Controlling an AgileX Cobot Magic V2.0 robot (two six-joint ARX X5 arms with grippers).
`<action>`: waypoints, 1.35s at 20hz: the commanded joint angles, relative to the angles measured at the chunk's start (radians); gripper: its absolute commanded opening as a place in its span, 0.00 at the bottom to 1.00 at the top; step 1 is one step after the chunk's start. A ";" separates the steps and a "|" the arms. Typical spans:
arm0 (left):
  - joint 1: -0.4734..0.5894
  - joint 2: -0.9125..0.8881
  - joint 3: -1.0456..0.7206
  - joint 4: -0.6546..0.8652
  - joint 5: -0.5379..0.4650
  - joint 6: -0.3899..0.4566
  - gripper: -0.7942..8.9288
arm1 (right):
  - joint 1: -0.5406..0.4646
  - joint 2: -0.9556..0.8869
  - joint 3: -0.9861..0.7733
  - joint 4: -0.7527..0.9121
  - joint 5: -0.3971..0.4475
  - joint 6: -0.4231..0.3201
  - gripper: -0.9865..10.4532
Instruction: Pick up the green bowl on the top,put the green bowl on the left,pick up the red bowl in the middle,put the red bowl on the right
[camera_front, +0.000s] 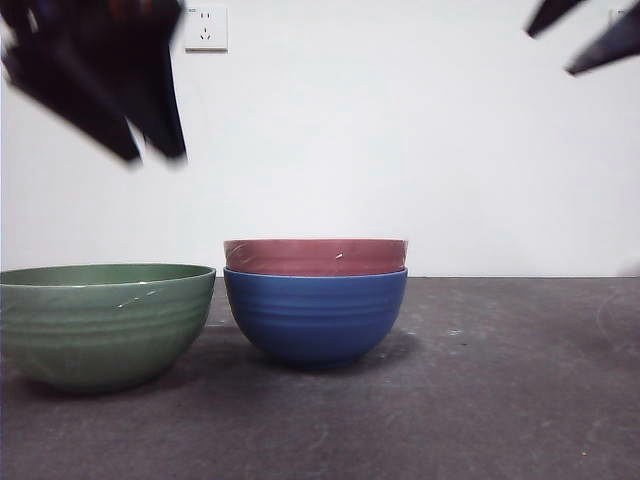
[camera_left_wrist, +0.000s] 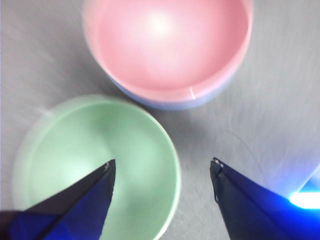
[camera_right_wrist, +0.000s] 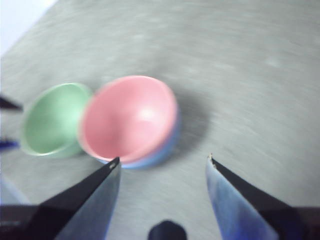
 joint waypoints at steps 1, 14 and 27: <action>0.068 -0.066 0.027 -0.101 0.005 -0.035 0.41 | 0.091 0.086 0.095 -0.034 0.002 -0.058 0.33; 0.626 -0.298 0.044 -0.232 0.412 0.032 0.41 | 0.535 0.680 0.496 -0.238 0.280 -0.280 0.33; 0.626 -0.297 0.044 -0.228 0.411 0.037 0.41 | 0.549 0.862 0.496 -0.203 0.286 -0.301 0.10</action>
